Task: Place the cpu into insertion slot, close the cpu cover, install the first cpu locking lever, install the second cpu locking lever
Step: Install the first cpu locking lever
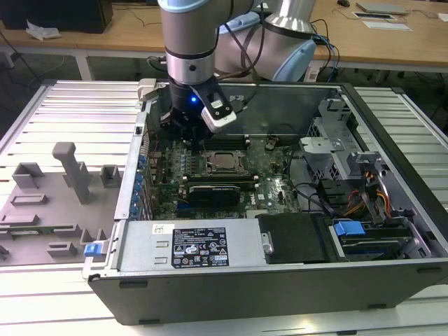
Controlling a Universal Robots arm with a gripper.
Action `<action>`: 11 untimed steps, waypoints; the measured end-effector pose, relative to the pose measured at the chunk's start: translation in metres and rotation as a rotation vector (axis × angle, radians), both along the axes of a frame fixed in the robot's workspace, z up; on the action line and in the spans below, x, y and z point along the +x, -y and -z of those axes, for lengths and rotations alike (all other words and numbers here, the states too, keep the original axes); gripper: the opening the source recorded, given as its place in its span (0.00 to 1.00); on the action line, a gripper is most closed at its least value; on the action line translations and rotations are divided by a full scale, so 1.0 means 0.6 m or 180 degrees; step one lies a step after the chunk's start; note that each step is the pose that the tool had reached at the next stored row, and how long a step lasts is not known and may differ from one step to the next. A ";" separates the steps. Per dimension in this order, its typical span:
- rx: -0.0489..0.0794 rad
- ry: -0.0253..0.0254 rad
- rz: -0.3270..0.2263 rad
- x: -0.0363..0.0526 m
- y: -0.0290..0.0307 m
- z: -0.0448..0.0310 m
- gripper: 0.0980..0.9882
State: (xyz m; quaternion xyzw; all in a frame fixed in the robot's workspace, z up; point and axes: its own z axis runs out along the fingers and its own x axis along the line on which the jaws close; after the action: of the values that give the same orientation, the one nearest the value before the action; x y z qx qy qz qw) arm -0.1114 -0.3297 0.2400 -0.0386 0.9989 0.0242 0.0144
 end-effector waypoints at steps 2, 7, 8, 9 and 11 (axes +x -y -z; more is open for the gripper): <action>0.0007 0.0003 0.0002 -0.004 0.0000 0.000 0.01; 0.0027 0.0031 0.0008 -0.005 0.0000 -0.022 0.01; 0.0026 0.0035 0.0009 -0.005 0.0000 -0.025 0.01; 0.0027 0.0038 0.0011 -0.004 0.0000 -0.026 0.01; 0.0028 0.0039 0.0038 -0.004 -0.0001 -0.026 0.01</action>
State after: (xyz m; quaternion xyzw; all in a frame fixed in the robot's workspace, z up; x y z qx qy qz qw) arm -0.1141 -0.3296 0.2558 -0.0328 0.9988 0.0283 0.0209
